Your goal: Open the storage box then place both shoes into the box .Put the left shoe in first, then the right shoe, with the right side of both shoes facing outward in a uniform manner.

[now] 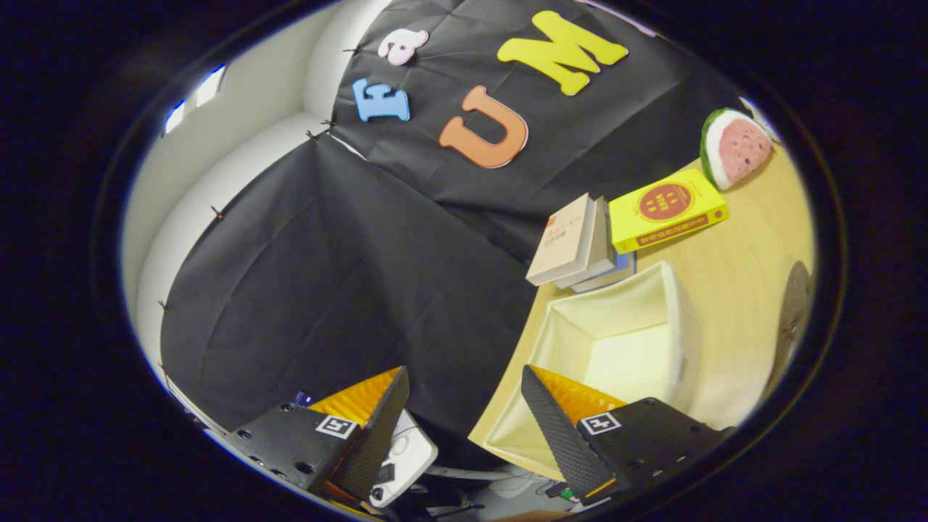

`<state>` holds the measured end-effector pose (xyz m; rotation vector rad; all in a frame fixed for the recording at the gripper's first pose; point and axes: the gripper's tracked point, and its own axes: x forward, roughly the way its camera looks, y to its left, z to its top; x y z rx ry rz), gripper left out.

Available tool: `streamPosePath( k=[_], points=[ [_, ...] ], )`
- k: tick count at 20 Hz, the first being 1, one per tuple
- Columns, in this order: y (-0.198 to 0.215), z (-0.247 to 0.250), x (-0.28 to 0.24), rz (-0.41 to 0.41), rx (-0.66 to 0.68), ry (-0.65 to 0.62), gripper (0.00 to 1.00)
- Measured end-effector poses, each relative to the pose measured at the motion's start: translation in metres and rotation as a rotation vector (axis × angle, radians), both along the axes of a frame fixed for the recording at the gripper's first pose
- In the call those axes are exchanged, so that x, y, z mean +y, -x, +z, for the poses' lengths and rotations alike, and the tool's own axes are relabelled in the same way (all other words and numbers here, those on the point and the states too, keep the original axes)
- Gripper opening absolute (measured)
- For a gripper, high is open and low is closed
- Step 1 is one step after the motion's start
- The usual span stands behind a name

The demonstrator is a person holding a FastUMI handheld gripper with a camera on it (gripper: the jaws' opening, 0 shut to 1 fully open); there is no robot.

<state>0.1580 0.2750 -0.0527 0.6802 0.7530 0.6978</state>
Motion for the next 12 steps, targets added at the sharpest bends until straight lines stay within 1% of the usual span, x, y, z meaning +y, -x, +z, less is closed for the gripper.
streamPosePath(
  k=[5, 6, 7, 9, 12],
  points=[
    [-0.009, -0.020, -0.093, -0.164, -0.020, 0.115, 0.95],
    [-0.008, -0.025, -0.108, -0.185, -0.023, 0.143, 0.95],
    [-0.008, -0.029, -0.120, -0.198, -0.024, 0.170, 0.95],
    [-0.004, -0.045, -0.148, -0.221, -0.024, 0.262, 0.95],
    [0.002, -0.080, -0.188, -0.229, 0.013, 0.459, 0.95]
  ],
)
